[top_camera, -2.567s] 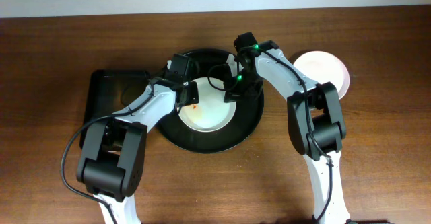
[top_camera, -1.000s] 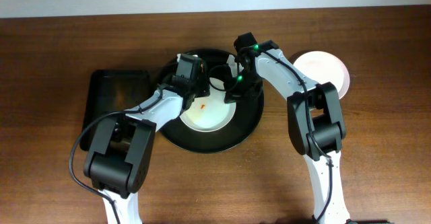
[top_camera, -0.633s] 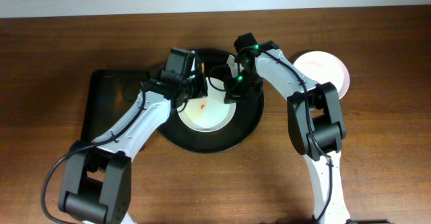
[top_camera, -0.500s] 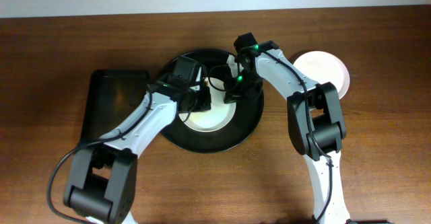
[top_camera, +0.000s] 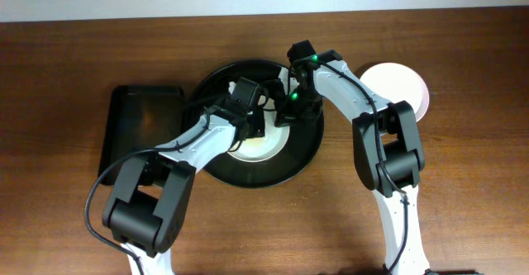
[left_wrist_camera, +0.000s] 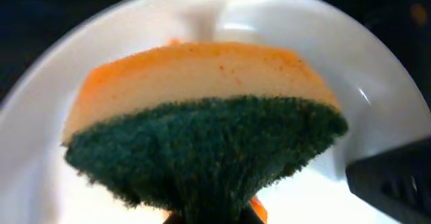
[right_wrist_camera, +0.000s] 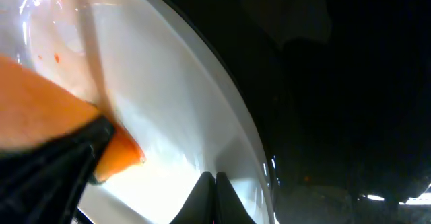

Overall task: Clean dirty plates on tray and stack at the side
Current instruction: 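Scrub the held plate's inner surface with the sponge in the left gripper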

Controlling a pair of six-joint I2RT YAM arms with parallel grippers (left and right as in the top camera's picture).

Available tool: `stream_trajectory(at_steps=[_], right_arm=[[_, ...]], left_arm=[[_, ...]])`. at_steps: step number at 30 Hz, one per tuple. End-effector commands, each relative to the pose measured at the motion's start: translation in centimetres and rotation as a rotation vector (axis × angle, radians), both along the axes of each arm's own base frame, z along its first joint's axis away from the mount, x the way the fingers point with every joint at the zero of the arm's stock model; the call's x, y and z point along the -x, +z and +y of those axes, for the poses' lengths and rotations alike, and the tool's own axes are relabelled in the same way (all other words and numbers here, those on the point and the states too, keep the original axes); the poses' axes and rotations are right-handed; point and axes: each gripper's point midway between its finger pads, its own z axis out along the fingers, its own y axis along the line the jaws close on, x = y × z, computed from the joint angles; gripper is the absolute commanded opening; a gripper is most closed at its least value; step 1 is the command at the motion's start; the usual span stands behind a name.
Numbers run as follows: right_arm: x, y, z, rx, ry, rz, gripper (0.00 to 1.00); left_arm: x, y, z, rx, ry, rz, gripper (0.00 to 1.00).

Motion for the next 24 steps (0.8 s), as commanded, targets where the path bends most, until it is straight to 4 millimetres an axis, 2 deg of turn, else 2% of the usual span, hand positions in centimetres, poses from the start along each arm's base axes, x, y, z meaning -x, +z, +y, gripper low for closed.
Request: stream_trajectory(at_steps=[1, 2, 4, 10, 13, 15, 18, 20, 24], right_arm=[[0.5, -1.1, -0.8, 0.052, 0.015, 0.003, 0.04], [0.5, -1.1, -0.8, 0.052, 0.015, 0.003, 0.04], [0.5, -1.1, -0.8, 0.051, 0.015, 0.003, 0.04], [0.5, -1.1, -0.8, 0.052, 0.015, 0.003, 0.04], [0.5, -1.1, -0.8, 0.051, 0.015, 0.003, 0.04], [0.5, -1.1, -0.8, 0.051, 0.015, 0.003, 0.04], [0.5, -1.1, -0.8, 0.052, 0.015, 0.003, 0.04], [0.5, -1.1, -0.8, 0.052, 0.015, 0.003, 0.04], [0.7, -1.1, -0.8, 0.052, 0.032, 0.002, 0.04]], left_arm=[[-0.9, -2.2, 2.6, -0.072, 0.073, -0.006, 0.0], [-1.7, -2.2, 2.5, -0.058, 0.076, -0.036, 0.0], [-2.1, -2.5, 2.3, -0.053, 0.076, -0.047, 0.0], [-3.6, -2.0, 3.7, -0.122, 0.13, -0.127, 0.0], [-4.3, -3.6, 3.7, -0.119, 0.137, -0.139, 0.0], [-4.7, -3.7, 3.9, -0.115, 0.145, -0.149, 0.0], [-6.6, -1.0, 4.3, -0.118, 0.157, -0.227, 0.0], [-8.0, 1.8, 5.5, -0.157, 0.172, -0.295, 0.0], [-11.7, 10.2, 10.7, -0.282, 0.24, -0.489, 0.0]])
